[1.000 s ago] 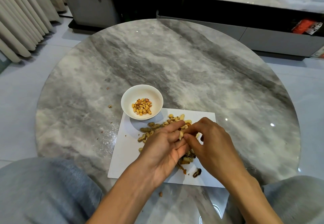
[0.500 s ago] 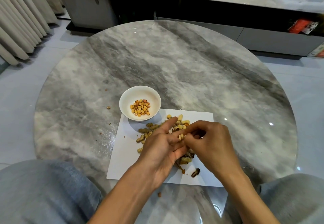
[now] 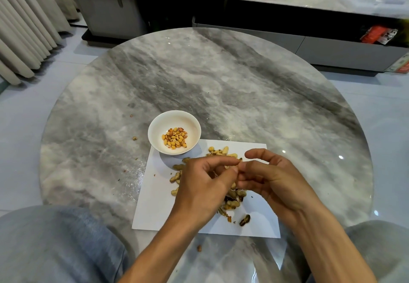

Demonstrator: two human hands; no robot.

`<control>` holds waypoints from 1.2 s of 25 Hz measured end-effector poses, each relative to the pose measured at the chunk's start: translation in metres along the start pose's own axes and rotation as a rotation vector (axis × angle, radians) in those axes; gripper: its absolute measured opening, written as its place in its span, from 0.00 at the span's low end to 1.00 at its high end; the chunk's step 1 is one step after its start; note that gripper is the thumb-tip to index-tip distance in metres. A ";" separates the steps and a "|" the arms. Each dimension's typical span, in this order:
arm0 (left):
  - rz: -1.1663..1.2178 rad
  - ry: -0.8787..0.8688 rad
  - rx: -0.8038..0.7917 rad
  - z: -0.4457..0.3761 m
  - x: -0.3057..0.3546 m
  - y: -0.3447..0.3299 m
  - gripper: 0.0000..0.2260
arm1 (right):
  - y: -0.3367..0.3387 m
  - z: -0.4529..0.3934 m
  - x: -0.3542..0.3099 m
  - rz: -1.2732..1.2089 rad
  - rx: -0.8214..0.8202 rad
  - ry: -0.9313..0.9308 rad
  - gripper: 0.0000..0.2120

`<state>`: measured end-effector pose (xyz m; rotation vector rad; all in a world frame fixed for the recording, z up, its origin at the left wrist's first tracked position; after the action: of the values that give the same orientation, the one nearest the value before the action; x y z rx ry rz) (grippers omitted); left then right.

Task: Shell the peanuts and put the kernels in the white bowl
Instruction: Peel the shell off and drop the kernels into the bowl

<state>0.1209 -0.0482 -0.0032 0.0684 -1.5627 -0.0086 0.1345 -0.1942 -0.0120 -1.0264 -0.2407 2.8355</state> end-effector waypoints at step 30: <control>-0.564 -0.709 -0.016 -0.001 0.036 0.012 0.07 | -0.022 0.000 0.020 -0.058 -0.118 0.006 0.09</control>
<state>0.1220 -0.0380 0.0336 0.5395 -2.1992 -0.5389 0.1205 -0.1694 -0.0207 -1.0317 -0.4343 2.7948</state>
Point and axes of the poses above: each hand's wrist, its own z-axis away from the middle knuckle, its own y-axis out of the back of the hand, x = y × z, the point moved 8 cm from there along -z, towards the middle knuckle, and after that the axes turned 14 degrees about -y, right-handed, at the moved point
